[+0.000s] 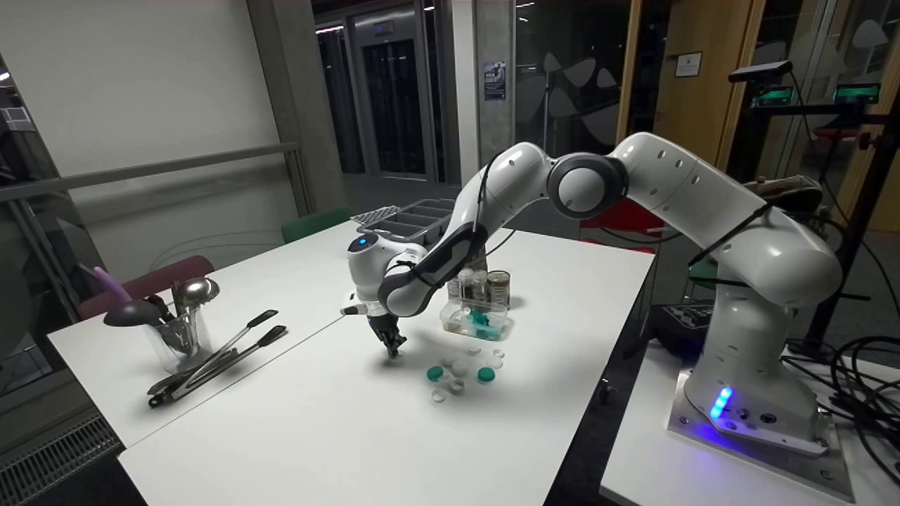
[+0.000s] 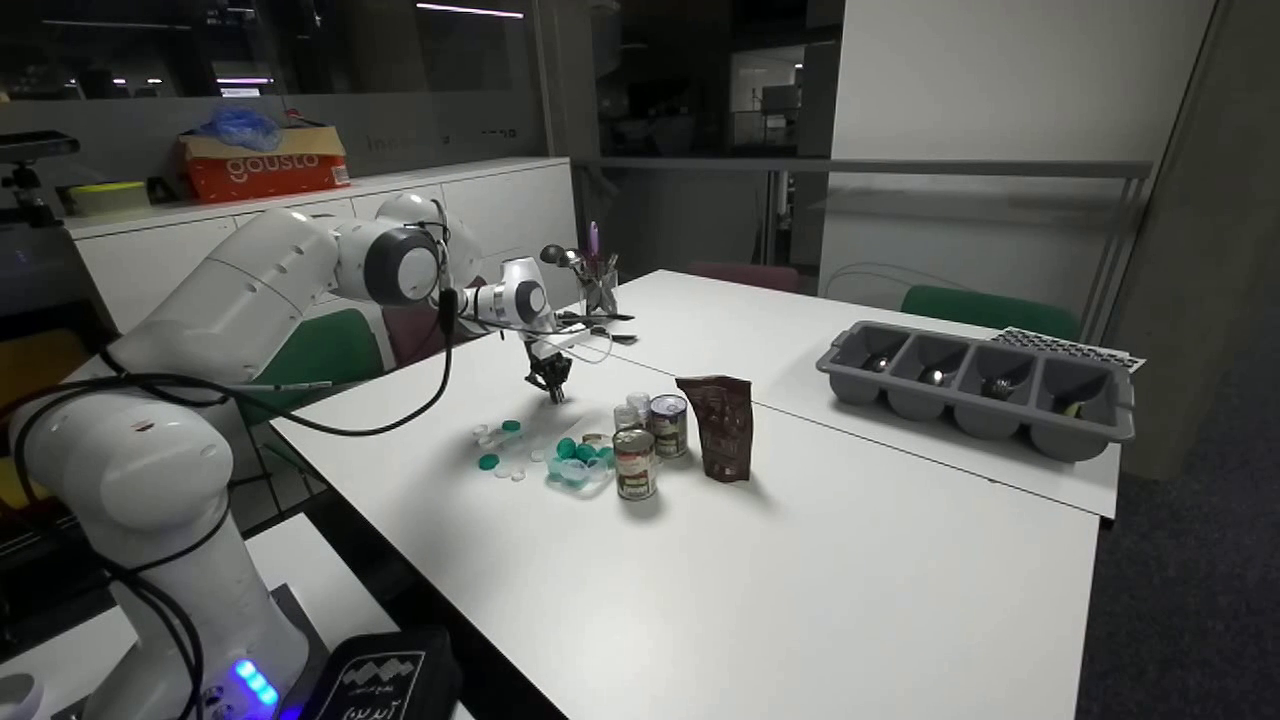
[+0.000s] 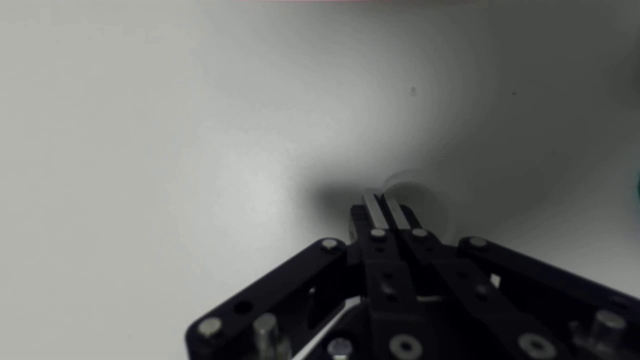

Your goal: Put one white cap in the transparent bowl

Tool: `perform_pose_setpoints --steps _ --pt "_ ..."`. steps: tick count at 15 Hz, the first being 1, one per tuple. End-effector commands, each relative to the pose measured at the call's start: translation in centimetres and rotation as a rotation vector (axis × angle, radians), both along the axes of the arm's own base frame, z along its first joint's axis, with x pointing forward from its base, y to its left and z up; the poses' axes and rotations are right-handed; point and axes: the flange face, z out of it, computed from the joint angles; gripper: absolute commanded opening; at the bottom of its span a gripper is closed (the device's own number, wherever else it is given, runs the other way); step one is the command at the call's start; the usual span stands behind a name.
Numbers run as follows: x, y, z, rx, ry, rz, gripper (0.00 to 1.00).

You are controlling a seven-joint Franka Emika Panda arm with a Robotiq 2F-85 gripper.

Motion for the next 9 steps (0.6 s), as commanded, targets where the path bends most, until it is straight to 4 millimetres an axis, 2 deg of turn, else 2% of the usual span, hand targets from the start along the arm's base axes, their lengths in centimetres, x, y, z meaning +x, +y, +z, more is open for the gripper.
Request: perform_pose_setpoints --steps 1,9 --pt "-0.7 -0.4 1.4 -0.02 -0.024 -0.032 0.01" --pt "-5.9 -3.4 4.3 -0.001 -0.086 -0.393 0.01"
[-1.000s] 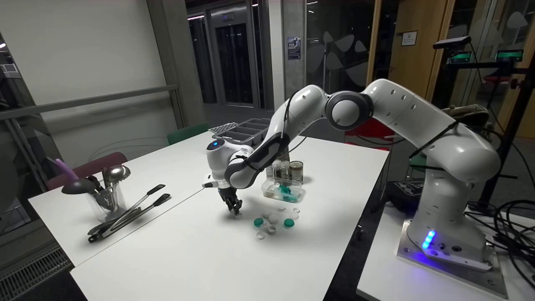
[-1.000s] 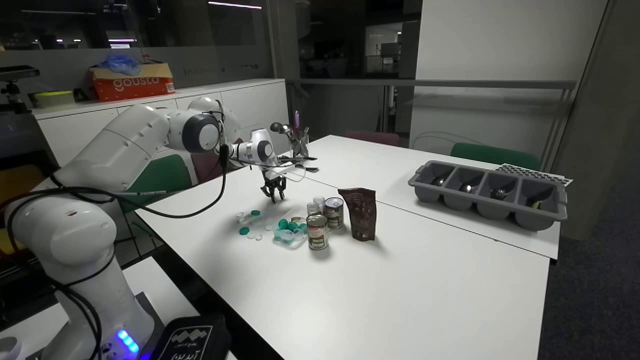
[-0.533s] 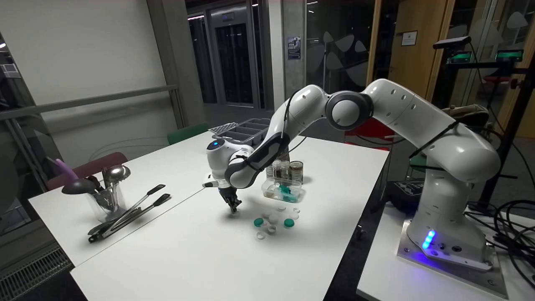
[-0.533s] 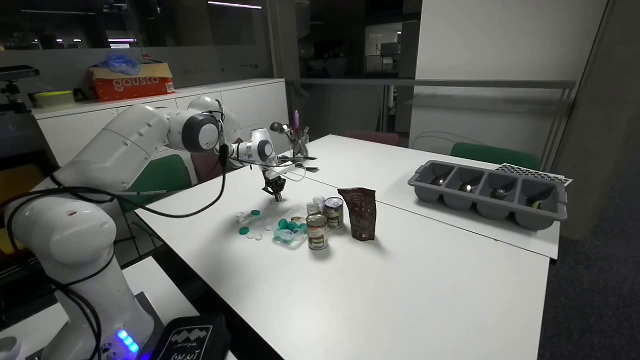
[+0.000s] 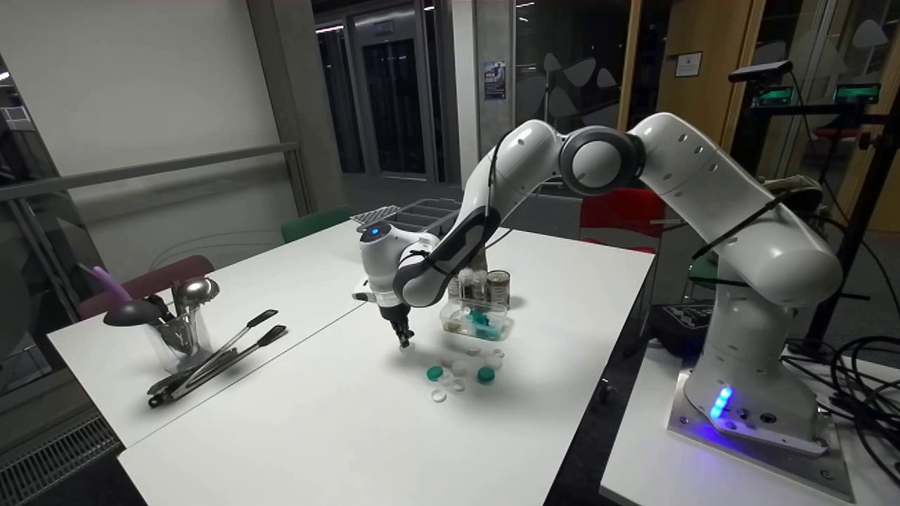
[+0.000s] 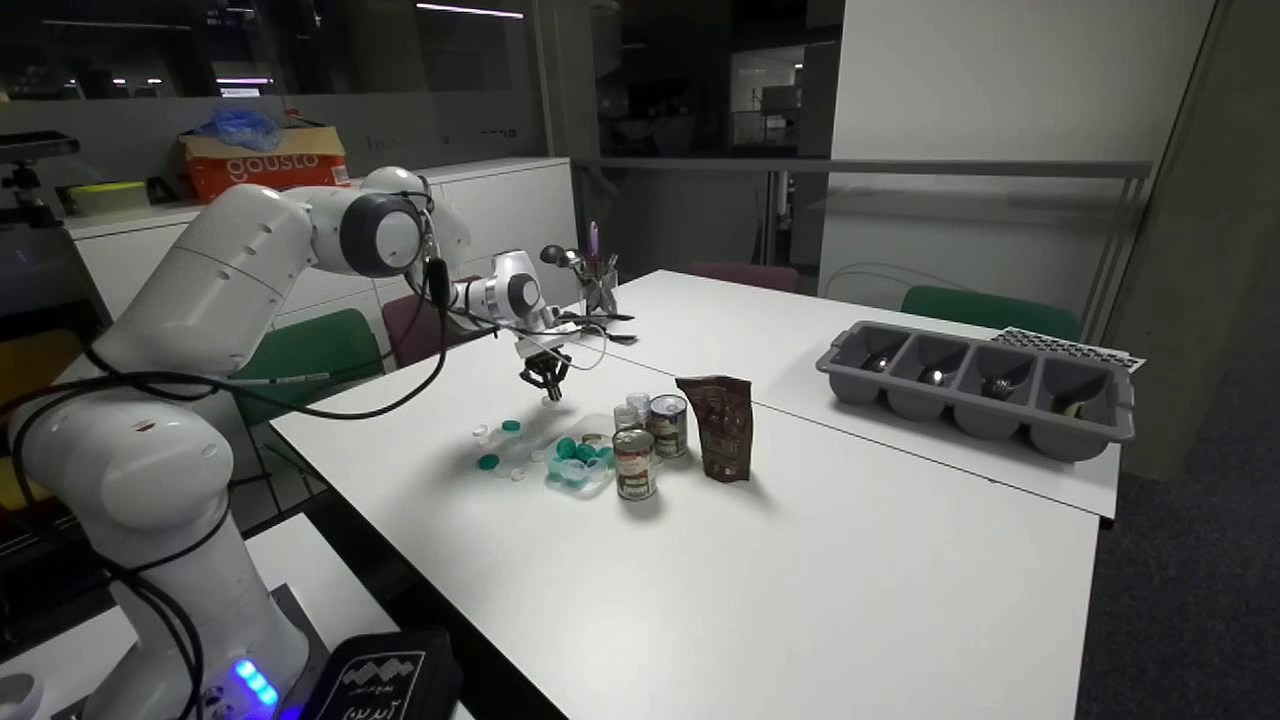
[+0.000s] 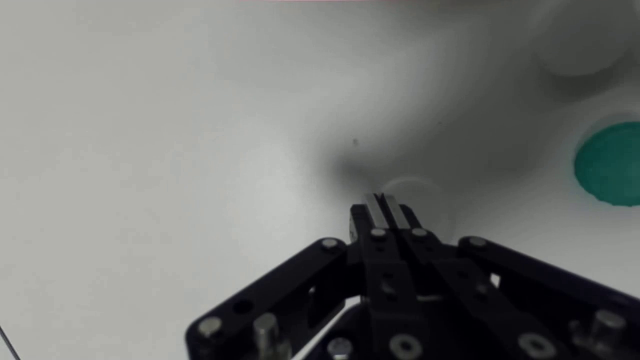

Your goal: Put one white cap in the transparent bowl

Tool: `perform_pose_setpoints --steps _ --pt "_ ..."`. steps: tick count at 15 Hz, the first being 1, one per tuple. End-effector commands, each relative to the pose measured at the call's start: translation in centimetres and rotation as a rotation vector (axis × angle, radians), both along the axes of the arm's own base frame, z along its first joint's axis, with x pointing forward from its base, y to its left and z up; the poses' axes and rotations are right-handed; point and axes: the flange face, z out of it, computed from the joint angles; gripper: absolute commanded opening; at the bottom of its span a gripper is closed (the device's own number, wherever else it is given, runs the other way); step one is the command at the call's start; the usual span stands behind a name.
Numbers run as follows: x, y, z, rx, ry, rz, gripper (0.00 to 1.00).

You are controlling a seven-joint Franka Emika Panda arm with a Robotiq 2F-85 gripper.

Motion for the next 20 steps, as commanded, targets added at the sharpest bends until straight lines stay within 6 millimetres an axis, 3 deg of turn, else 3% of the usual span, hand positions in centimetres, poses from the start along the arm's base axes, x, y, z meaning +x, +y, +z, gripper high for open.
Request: perform_pose_setpoints --steps 1,8,13,16,20 --pt "-4.1 -1.8 2.3 -0.001 -0.03 -0.16 0.01" --pt "-10.9 -3.8 2.9 0.09 -0.045 -0.526 0.01" --pt "-16.8 -5.2 3.8 0.162 -0.108 -0.781 0.01" --pt "-20.8 -6.1 5.6 0.193 -0.171 -0.924 0.01" --pt "-24.8 -6.7 10.1 0.181 -0.306 -1.07 0.01"
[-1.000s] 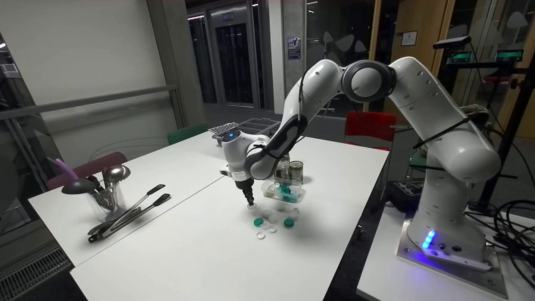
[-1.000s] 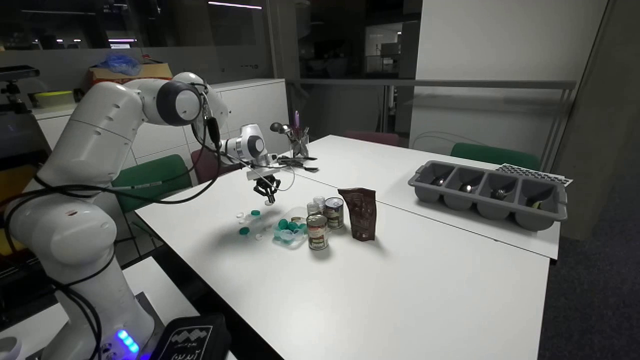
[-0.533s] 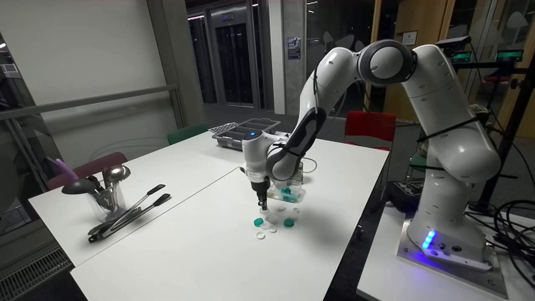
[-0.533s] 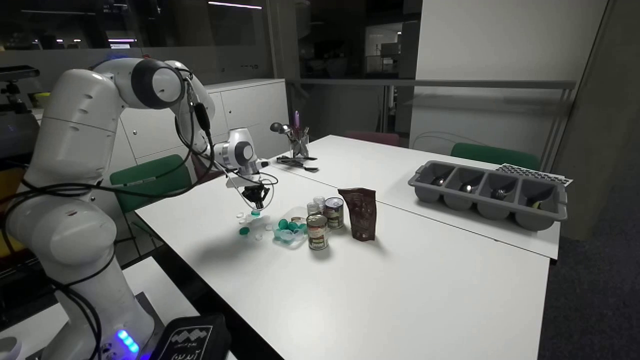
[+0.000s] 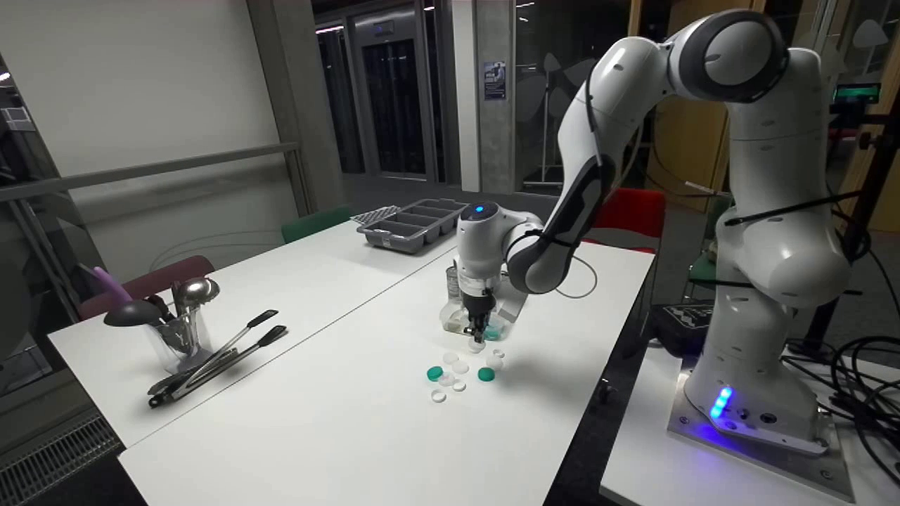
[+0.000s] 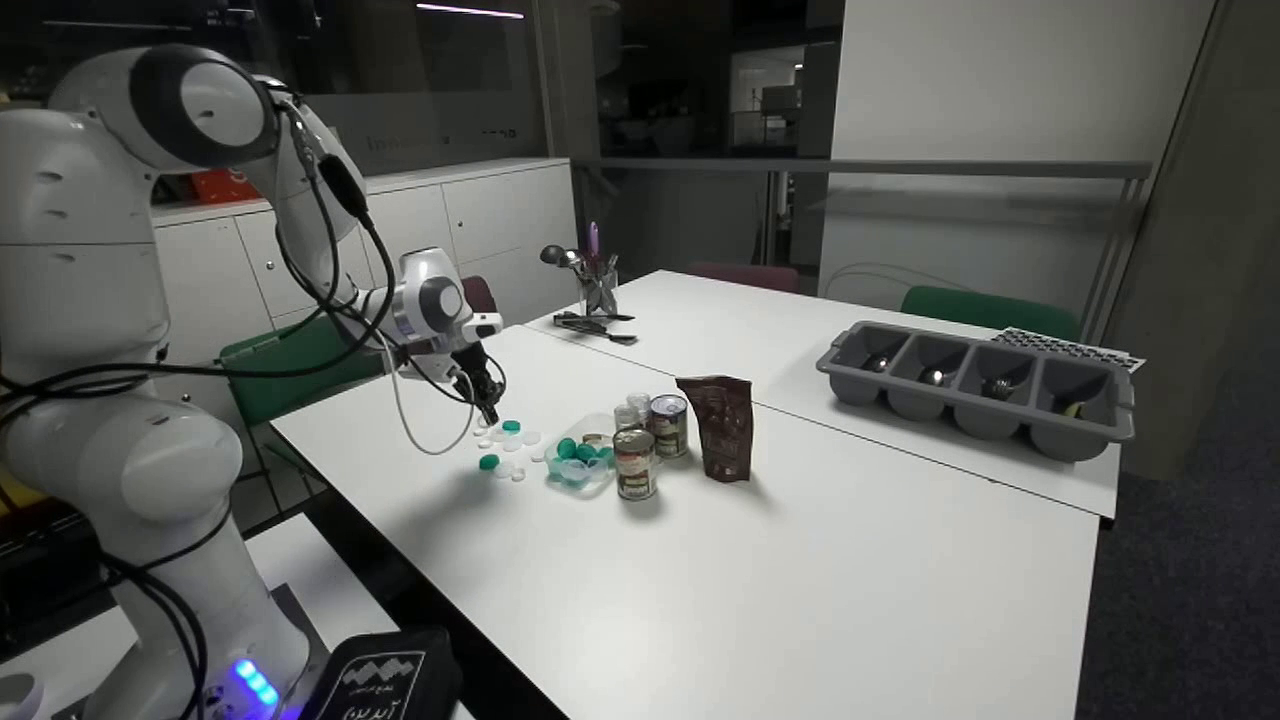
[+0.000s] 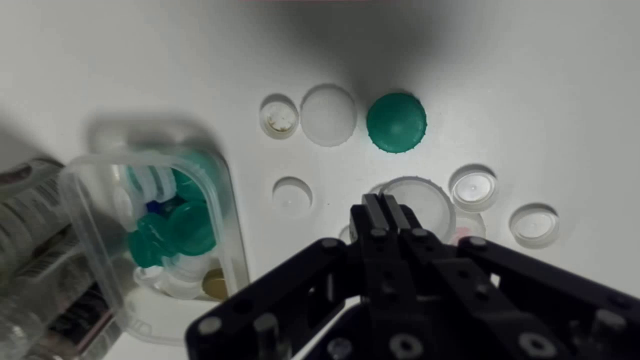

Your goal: Put one white cap in the transparent bowl

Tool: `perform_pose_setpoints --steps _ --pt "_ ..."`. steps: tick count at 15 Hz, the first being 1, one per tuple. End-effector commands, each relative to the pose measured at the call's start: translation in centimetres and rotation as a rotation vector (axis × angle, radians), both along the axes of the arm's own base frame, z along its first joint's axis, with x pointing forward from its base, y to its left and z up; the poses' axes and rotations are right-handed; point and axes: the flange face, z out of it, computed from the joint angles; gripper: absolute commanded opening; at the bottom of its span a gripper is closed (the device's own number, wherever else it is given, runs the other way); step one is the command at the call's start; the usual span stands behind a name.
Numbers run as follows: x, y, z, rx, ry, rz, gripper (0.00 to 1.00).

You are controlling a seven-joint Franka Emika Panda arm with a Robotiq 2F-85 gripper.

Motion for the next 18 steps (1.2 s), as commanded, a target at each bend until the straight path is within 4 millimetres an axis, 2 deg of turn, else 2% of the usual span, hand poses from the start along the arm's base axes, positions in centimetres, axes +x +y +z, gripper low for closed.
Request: perform_pose_setpoints --steps 1,2,5,8,9,10,16,18 --pt "-4.7 -0.9 5.6 -0.057 -0.115 -0.12 0.01" --pt "-6.1 -0.5 6.6 -0.095 -0.145 -0.141 0.01" --pt "-7.8 1.0 9.0 -0.216 -0.17 -0.16 0.01" --pt "-8.3 2.7 10.7 -0.273 -0.157 -0.114 0.01" --pt "-7.6 3.6 10.6 -0.287 -0.151 0.006 0.01" --pt "-8.3 3.5 9.9 -0.256 -0.156 -0.082 0.02" --pt "-8.0 3.7 10.2 -0.272 -0.142 -0.013 0.01" --pt "-6.6 1.5 10.1 -0.277 -0.122 -0.052 0.01"
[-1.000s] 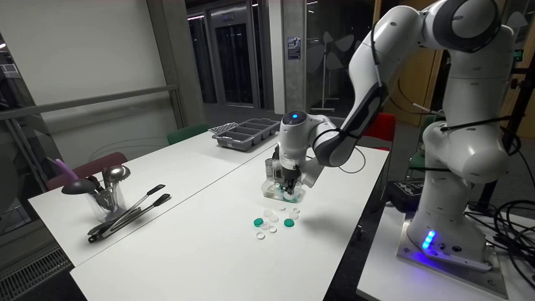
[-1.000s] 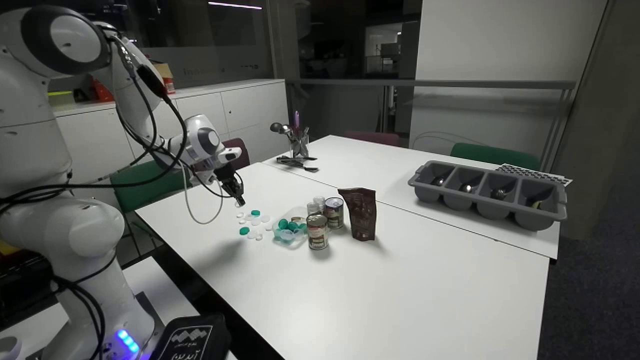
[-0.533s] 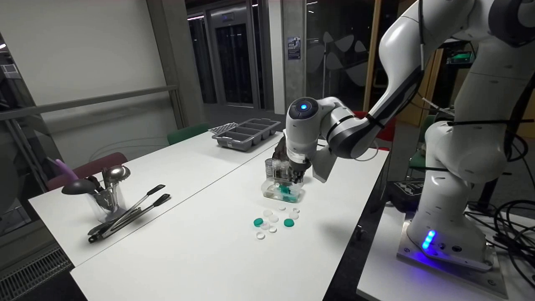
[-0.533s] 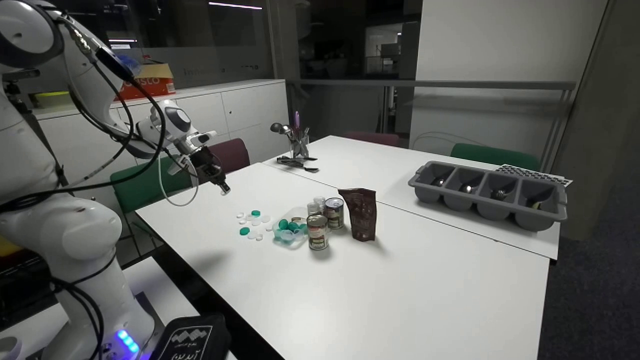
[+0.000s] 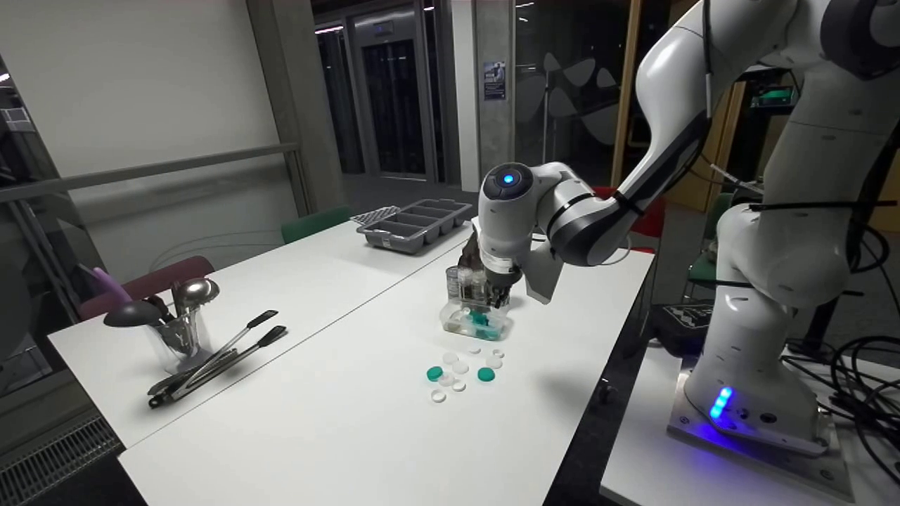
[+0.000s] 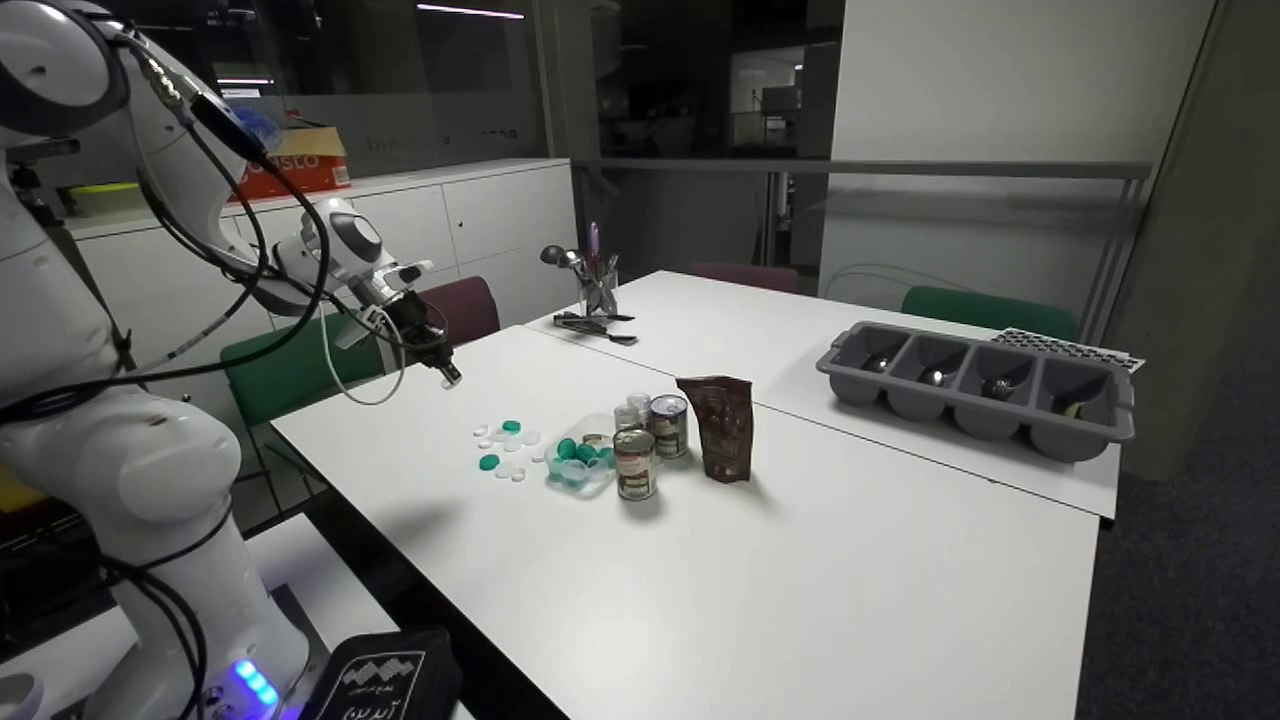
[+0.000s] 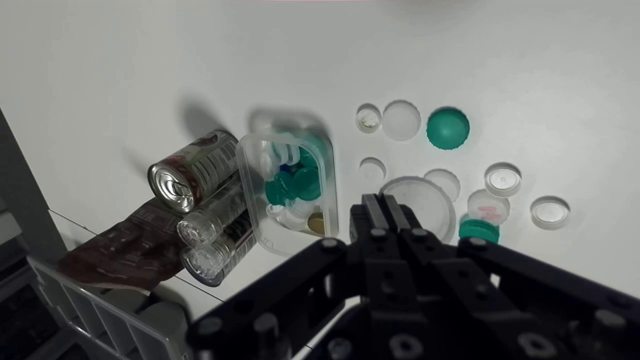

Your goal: Put one white cap in the transparent bowl

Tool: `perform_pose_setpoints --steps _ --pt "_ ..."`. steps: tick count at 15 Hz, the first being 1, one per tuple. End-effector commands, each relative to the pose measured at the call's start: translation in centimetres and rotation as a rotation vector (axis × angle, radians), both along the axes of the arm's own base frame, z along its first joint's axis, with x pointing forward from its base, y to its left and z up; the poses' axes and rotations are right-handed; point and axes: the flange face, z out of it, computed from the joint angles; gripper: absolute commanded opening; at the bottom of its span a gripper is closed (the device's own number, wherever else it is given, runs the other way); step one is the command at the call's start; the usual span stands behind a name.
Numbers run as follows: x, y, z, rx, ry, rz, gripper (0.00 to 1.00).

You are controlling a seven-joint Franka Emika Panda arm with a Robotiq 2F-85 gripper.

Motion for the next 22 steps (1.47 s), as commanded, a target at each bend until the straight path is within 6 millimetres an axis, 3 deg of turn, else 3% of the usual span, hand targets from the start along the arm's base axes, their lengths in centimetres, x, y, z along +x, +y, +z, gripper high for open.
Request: perform_pose_setpoints --steps 1,7,13,16,22 --pt "2.1 -3.4 0.2 -0.006 0.017 -0.059 0.01" --pt "4.9 -8.5 0.8 0.004 0.024 -0.153 0.01" --pt "8.8 -10.4 2.0 0.043 0.032 -0.167 0.01" --pt "11.5 -11.1 0.9 0.074 0.07 -0.175 0.01" --pt "16.1 -12.9 -3.5 0.134 0.166 -0.185 0.01"
